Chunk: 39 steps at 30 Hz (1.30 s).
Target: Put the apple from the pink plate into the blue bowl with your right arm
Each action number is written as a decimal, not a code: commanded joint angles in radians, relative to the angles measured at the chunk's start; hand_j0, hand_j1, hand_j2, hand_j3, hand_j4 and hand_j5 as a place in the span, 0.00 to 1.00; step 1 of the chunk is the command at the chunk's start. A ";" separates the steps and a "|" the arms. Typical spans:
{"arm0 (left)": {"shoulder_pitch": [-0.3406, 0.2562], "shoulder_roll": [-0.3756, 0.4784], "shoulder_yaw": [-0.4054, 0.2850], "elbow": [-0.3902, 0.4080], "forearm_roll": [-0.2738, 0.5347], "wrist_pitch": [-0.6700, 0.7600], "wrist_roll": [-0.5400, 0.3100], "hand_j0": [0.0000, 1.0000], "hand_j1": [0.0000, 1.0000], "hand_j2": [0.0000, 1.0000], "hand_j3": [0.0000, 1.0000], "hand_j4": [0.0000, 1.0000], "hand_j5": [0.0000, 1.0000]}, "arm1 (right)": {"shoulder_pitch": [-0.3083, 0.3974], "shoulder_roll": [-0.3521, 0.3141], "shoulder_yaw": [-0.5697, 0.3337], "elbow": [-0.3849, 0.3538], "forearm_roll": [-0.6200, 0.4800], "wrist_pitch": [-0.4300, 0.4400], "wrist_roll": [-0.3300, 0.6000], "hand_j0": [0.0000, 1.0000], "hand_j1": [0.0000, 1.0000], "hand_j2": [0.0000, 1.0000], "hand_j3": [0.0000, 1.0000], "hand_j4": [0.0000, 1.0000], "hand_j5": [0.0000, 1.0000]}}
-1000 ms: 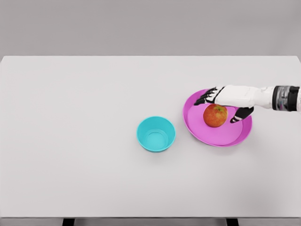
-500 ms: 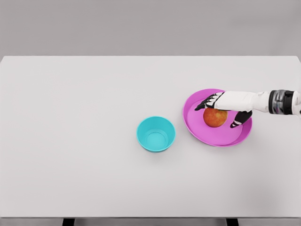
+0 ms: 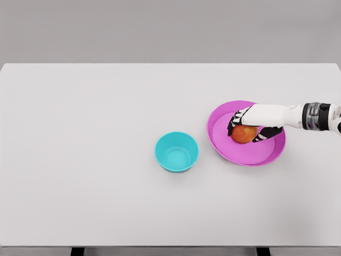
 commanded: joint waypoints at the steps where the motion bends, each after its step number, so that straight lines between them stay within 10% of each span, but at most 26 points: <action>1: 0.000 0.000 0.000 0.000 0.000 0.000 0.000 1.00 1.00 1.00 1.00 1.00 1.00 | 0.000 -0.001 -0.001 -0.003 -0.007 0.002 0.001 0.46 0.46 0.46 0.46 0.46 0.46; 39: 0.000 0.000 0.000 0.000 0.000 0.000 0.000 1.00 1.00 1.00 1.00 1.00 1.00 | -0.061 0.050 0.001 -0.361 -0.011 0.002 0.001 0.45 0.45 0.45 0.45 0.45 0.45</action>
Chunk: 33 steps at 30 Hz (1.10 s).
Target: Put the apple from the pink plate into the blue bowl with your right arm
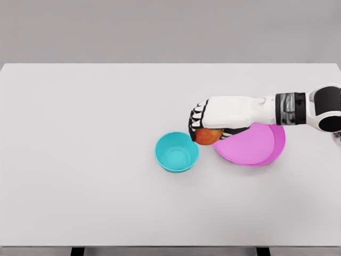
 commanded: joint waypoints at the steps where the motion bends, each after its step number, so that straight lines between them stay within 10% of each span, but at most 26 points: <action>1: 0.000 0.000 0.000 0.000 0.000 0.000 0.000 1.00 1.00 1.00 1.00 1.00 1.00 | 0.000 0.022 0.003 -0.005 -0.004 0.003 0.000 0.45 0.45 0.45 0.45 0.45 0.45; 33: 0.000 0.000 0.000 0.000 0.000 0.000 0.000 1.00 1.00 1.00 1.00 1.00 1.00 | -0.034 0.154 0.101 0.037 0.042 0.003 0.000 0.48 0.48 0.48 0.48 0.48 0.48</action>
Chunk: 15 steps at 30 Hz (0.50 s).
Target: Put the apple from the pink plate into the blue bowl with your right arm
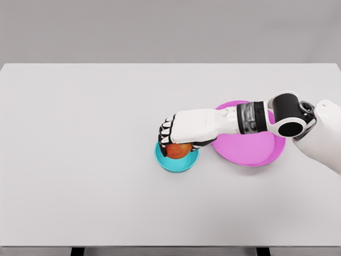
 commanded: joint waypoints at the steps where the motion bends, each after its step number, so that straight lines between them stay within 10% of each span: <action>1: 0.000 0.000 0.000 0.000 0.000 0.000 0.000 1.00 1.00 1.00 1.00 1.00 1.00 | 0.000 0.001 0.000 0.002 -0.007 0.003 0.000 0.65 0.65 0.65 0.65 0.65 0.65; 2: 0.000 0.000 0.000 0.000 0.000 0.000 0.000 1.00 1.00 1.00 1.00 1.00 1.00 | 0.000 0.001 0.000 0.001 -0.007 0.003 0.000 1.00 1.00 1.00 1.00 1.00 1.00; 12: 0.000 0.000 0.000 0.000 0.000 0.000 0.000 1.00 1.00 1.00 1.00 1.00 1.00 | -0.048 -0.030 -0.022 -0.012 -0.016 0.003 0.000 1.00 1.00 1.00 1.00 1.00 1.00; 15: 0.000 0.000 0.000 0.000 0.000 0.000 0.000 1.00 1.00 1.00 1.00 1.00 1.00 | -0.043 -0.094 -0.164 -0.025 -0.021 0.003 0.000 1.00 1.00 1.00 1.00 1.00 1.00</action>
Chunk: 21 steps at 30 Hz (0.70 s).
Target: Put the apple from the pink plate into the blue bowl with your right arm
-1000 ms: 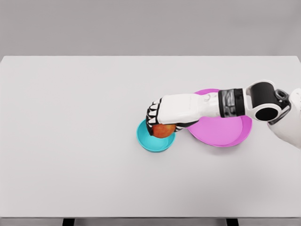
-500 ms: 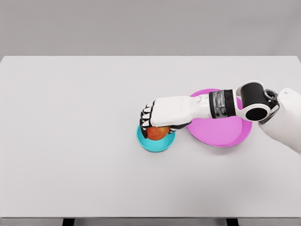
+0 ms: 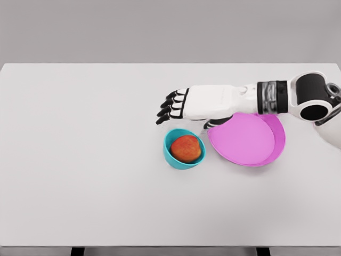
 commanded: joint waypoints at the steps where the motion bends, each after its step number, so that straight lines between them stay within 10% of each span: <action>1: 0.000 0.000 0.000 0.000 0.000 0.000 0.000 1.00 1.00 1.00 1.00 1.00 1.00 | 0.002 -0.053 -0.105 -0.007 -0.012 0.003 0.000 1.00 1.00 1.00 1.00 1.00 1.00; 13: 0.000 0.000 0.000 0.000 0.000 0.000 0.000 1.00 1.00 1.00 1.00 1.00 1.00 | 0.008 -0.153 -0.132 -0.004 -0.014 0.003 0.000 1.00 1.00 1.00 1.00 1.00 1.00; 21: 0.000 0.000 0.000 0.000 0.000 0.000 0.000 1.00 1.00 1.00 1.00 1.00 1.00 | 0.167 -0.191 -0.304 0.117 -0.014 0.003 0.000 1.00 1.00 1.00 1.00 1.00 1.00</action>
